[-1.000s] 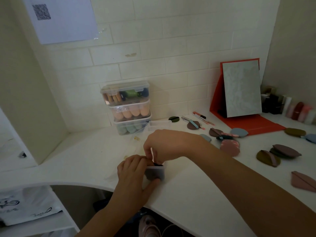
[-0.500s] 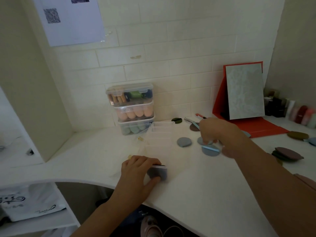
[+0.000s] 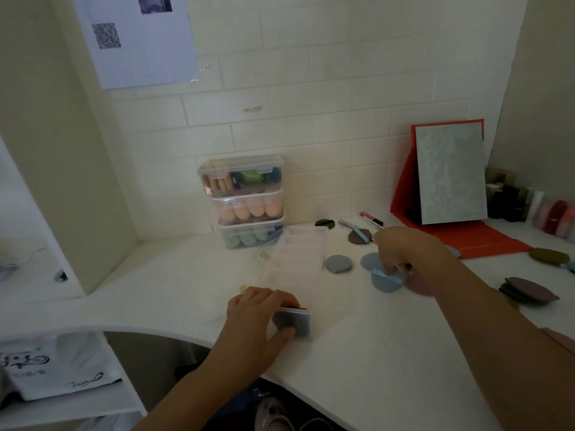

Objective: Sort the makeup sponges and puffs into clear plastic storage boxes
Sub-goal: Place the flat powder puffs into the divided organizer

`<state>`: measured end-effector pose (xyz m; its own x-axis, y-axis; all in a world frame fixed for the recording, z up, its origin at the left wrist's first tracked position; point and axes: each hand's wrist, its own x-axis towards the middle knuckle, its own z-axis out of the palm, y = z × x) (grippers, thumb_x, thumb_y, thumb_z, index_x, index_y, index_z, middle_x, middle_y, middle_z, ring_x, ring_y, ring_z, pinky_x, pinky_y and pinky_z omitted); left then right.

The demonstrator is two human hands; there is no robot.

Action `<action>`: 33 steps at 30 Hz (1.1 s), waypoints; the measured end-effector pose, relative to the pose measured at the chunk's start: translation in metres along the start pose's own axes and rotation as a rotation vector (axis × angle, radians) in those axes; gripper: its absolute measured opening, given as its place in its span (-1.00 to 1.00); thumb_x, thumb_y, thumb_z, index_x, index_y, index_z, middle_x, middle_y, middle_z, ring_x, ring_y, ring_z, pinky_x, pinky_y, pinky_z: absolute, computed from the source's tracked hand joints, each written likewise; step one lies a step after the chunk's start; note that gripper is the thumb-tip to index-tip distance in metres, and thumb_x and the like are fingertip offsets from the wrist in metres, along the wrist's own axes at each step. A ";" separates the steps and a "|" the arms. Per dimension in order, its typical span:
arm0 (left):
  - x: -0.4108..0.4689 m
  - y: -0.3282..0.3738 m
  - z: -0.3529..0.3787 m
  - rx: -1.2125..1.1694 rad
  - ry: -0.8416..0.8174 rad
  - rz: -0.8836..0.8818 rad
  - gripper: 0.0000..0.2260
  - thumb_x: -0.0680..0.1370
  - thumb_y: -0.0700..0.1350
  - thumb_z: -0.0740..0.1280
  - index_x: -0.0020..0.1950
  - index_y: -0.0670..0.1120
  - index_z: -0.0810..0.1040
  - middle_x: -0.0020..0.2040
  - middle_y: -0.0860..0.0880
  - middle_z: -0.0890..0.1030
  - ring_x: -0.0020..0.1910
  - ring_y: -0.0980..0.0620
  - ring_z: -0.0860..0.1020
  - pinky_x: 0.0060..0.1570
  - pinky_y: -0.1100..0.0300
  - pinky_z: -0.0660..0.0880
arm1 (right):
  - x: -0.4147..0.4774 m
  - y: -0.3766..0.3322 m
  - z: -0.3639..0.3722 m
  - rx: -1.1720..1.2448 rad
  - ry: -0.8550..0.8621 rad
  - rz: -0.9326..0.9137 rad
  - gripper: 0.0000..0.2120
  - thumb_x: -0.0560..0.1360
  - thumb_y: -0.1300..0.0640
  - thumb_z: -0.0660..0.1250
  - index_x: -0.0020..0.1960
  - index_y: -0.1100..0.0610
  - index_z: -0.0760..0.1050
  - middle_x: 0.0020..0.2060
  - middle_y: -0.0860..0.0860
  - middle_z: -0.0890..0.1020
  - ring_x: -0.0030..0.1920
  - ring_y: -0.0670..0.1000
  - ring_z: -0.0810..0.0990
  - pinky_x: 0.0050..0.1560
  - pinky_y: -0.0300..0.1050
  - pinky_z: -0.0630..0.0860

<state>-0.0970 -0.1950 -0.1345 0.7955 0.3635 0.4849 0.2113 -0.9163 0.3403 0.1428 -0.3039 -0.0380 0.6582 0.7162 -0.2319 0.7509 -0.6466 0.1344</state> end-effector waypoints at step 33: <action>0.070 0.016 -0.018 -0.072 -0.171 -0.154 -0.91 0.56 -0.08 0.27 -0.03 0.04 0.58 -0.13 0.14 0.59 -0.16 0.26 0.52 -0.24 0.50 0.33 | -0.024 -0.072 -0.009 0.252 0.107 -0.569 -0.81 0.51 0.18 0.34 0.10 0.14 0.61 -0.05 0.06 0.64 -0.15 -0.03 0.55 -0.26 -0.35 0.39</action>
<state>-0.0484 -0.1816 -0.0808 0.8427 0.4589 0.2816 0.3013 -0.8354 0.4596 0.0732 -0.2724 -0.0338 0.1714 0.9800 -0.1008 0.9578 -0.1897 -0.2159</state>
